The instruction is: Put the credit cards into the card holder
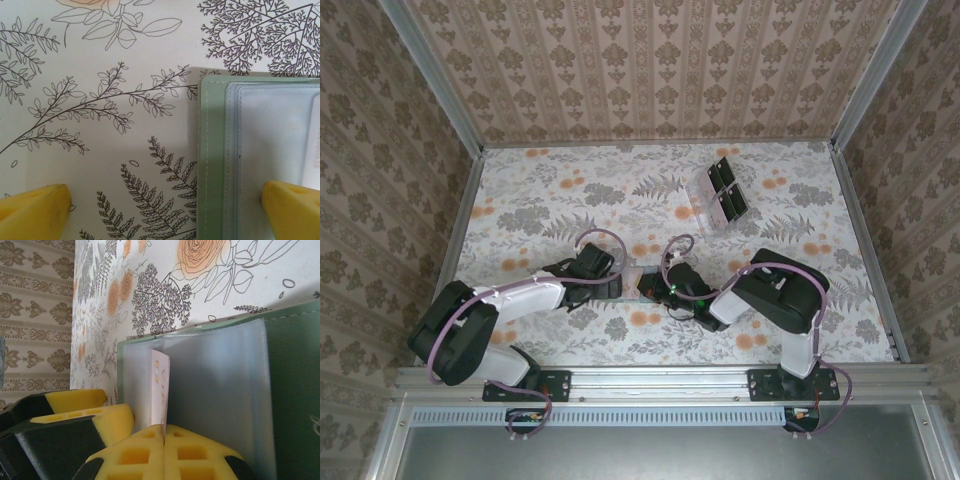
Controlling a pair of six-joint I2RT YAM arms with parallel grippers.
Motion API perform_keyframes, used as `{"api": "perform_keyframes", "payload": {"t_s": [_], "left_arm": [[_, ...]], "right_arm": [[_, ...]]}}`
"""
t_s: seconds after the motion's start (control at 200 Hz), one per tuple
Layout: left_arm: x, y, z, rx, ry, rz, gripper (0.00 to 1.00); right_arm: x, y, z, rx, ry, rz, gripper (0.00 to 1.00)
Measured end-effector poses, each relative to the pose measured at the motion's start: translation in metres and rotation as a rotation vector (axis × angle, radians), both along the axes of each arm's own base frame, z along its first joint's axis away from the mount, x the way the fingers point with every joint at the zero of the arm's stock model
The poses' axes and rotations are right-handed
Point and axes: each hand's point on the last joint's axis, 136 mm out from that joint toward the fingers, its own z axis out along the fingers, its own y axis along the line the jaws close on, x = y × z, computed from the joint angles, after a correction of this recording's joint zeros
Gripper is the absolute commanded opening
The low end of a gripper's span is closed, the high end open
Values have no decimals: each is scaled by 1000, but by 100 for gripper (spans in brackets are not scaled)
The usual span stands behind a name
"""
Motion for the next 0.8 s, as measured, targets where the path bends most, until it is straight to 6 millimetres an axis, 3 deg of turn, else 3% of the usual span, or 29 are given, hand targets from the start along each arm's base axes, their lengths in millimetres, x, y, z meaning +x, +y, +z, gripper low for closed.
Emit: {"api": "perform_keyframes", "payload": {"t_s": [0.275, 0.4, 0.48, 0.68, 0.8], "left_arm": [[0, 0, 0, 0, 0, 1, 100], [0, 0, 1, 0, 1, 1, 100], [-3, 4, 3, 4, 7, 5, 100], [1, 21, 20, -17, -12, 59, 100], [6, 31, 32, -36, -39, 97, 100]], "right_arm": [[2, 8, 0, 2, 11, 19, 0], [3, 12, 1, -5, 18, 35, 28], [4, 17, 10, -16, 16, 55, 40], [3, 21, 16, -125, 40, 121, 61], [3, 21, 19, -220, 50, 167, 64]]}}
